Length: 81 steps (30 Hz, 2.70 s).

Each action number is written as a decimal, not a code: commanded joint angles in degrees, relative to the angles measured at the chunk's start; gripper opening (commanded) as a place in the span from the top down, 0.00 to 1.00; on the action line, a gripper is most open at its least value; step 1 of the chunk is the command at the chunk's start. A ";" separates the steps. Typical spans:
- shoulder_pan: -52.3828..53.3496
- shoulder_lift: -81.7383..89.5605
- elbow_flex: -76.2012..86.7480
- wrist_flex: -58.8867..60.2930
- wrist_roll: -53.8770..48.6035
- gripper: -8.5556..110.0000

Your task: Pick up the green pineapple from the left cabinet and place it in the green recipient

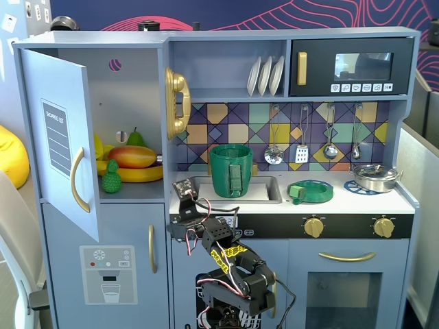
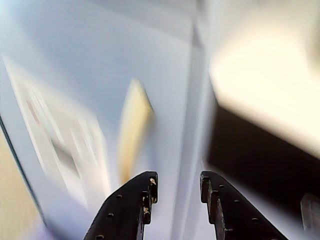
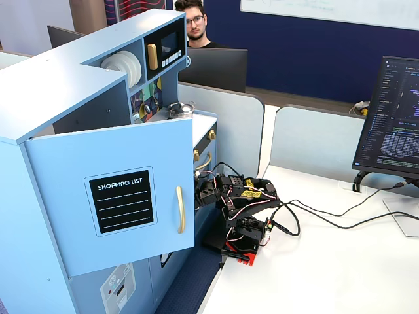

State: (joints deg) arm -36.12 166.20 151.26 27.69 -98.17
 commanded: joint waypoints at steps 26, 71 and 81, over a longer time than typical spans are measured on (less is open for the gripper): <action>-6.94 -29.53 -16.26 -42.28 2.02 0.63; -6.59 -71.37 -50.71 -50.10 -0.79 0.64; -6.94 -76.64 -55.55 -50.36 -1.41 0.64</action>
State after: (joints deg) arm -41.92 89.47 100.63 -20.30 -98.96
